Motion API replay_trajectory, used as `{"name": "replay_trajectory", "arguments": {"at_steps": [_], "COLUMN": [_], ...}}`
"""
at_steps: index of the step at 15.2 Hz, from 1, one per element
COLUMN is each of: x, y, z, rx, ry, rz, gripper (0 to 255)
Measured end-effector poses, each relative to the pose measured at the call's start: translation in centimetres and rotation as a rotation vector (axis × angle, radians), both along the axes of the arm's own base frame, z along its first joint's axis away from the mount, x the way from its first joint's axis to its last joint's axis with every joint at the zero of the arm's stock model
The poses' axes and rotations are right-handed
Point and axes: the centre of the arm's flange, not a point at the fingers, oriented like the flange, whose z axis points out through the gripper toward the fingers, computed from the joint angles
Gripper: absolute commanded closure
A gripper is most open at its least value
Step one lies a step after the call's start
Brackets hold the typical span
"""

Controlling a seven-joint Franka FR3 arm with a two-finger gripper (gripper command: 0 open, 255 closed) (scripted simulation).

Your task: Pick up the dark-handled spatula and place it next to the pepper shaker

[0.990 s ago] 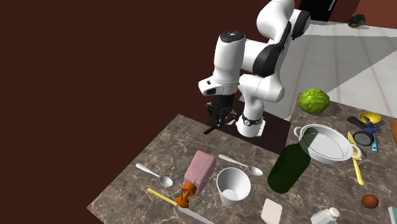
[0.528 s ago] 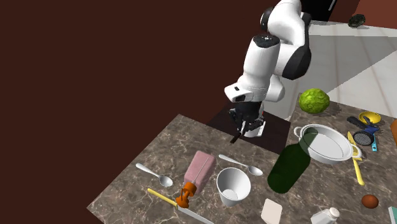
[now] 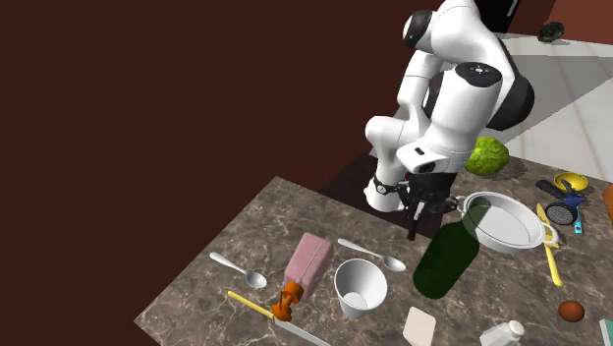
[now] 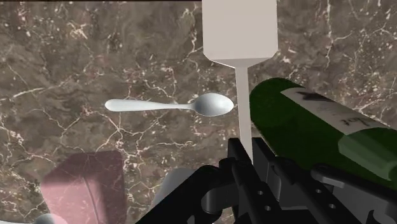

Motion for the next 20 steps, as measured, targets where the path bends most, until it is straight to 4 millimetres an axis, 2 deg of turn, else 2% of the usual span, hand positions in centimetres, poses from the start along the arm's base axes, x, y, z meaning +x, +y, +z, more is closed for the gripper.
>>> {"name": "replay_trajectory", "arguments": {"at_steps": [11,14,18,20], "x": [-4.1,-4.4,-6.0,-6.5], "y": [13.9,17.6,23.1,24.6], "z": [0.0,0.2,0.1,-0.6], "rx": [-0.001,-0.001,-0.002,-0.001], "ry": [0.0,-0.001,-0.001,0.0], "rz": [0.0,0.0,0.002,0.0], "gripper": [255,255,255,255]}}
